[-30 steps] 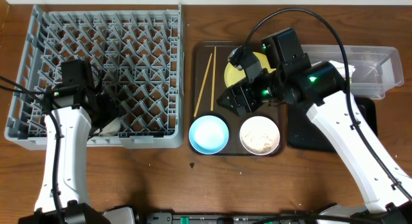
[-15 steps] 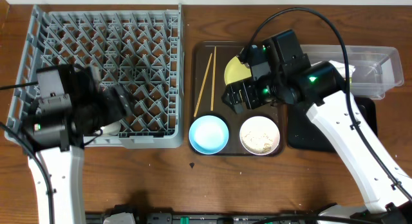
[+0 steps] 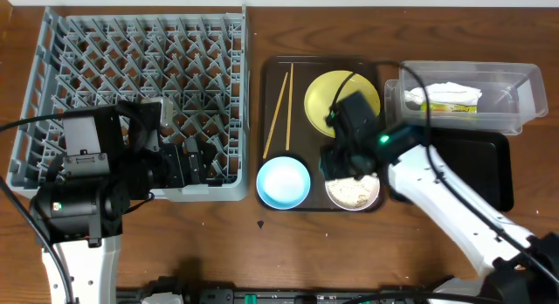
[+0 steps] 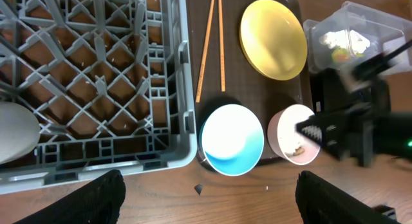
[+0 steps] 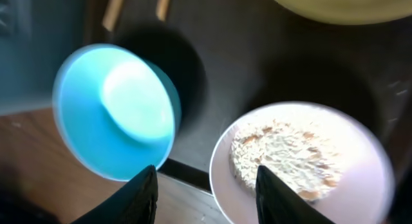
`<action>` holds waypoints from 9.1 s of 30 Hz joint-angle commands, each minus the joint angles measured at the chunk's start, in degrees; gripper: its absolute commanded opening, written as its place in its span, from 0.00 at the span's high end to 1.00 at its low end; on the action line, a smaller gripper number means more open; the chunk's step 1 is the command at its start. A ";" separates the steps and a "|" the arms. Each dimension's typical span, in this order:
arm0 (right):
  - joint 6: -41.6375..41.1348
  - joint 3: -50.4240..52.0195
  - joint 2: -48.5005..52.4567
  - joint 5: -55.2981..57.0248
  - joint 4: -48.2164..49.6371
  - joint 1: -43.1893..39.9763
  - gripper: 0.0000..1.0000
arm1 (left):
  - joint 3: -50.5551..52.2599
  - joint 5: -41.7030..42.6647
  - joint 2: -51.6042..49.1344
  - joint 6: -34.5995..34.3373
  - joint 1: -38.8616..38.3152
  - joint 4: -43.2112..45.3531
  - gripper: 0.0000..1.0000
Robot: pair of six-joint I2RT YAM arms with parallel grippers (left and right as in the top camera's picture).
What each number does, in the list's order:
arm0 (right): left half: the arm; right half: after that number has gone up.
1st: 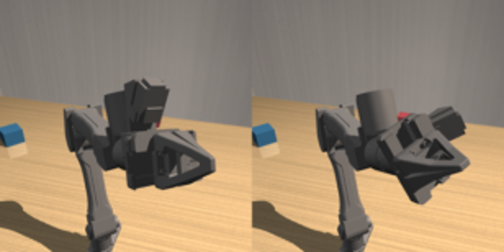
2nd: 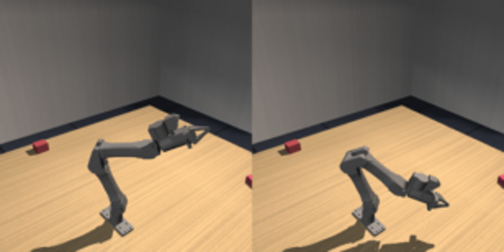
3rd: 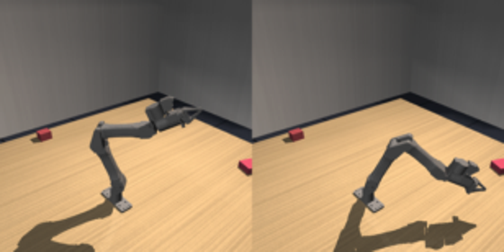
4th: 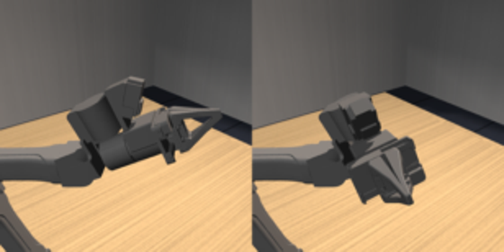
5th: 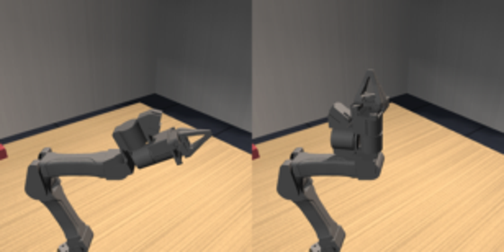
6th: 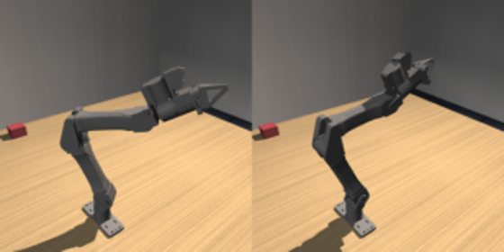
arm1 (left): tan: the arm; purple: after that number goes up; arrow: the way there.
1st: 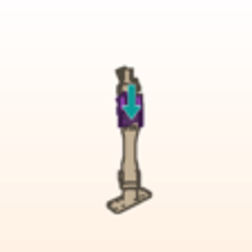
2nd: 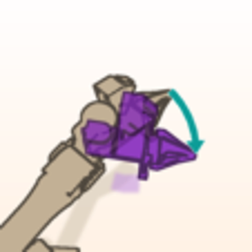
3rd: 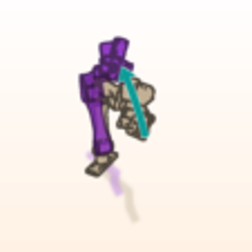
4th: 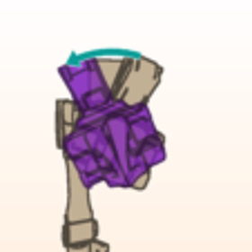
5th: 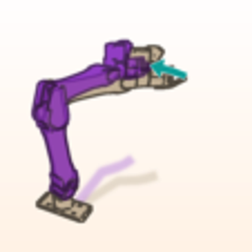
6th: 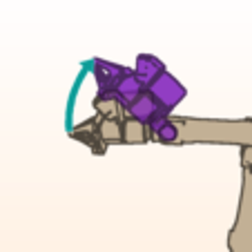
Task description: Sort waste into correct bins and load items into the dishwasher
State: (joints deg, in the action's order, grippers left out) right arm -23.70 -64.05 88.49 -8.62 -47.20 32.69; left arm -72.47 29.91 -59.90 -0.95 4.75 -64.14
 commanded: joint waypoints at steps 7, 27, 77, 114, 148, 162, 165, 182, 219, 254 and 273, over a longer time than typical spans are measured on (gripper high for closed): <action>-4.46 8.59 2.03 2.84 9.33 1.57 0.54 | -0.90 0.96 0.04 1.36 -0.13 -0.13 0.15; -3.41 4.09 5.73 14.99 2.93 0.48 0.72 | -0.90 0.96 0.04 1.36 -0.13 -1.20 0.14; 12.26 1.99 -4.11 -39.78 -2.32 -38.03 0.99 | -0.90 0.94 0.04 1.36 -0.13 -1.81 0.00; 22.45 19.61 0.20 -69.90 18.25 -68.76 0.99 | -0.90 0.94 0.04 1.36 -0.13 -1.84 0.01; 24.26 19.47 0.13 -71.43 17.40 -67.12 0.99 | -0.90 0.94 0.04 1.36 -0.11 -1.81 0.01; 30.49 19.08 -0.11 -80.81 17.14 -66.66 0.99 | -0.90 0.94 -0.02 1.36 -0.11 -1.81 0.01; 29.00 18.95 -1.01 -80.00 16.92 -65.29 0.99 | -0.90 0.94 0.00 1.36 -0.11 -1.81 0.01; 14.32 16.94 -17.90 -4.44 14.78 -9.77 0.99 | -0.90 0.94 0.00 1.36 -0.11 -1.81 0.01; 4.00 2.56 -21.51 -7.10 7.02 -22.29 0.37 | -7.10 -10.58 -15.23 -9.51 -21.18 8.35 0.03; 3.98 2.62 -21.49 -8.39 -0.07 -22.86 0.38 | -15.52 -29.33 -64.92 -11.23 -34.56 34.10 0.66; 3.74 2.62 -21.51 -8.44 -0.22 -22.86 0.42 | -17.84 -23.91 -56.30 -12.94 -32.72 29.00 0.92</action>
State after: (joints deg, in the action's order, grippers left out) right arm -19.11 -61.14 67.11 -16.56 -47.33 10.17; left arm -87.94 3.42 -122.15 -12.86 -29.21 -34.61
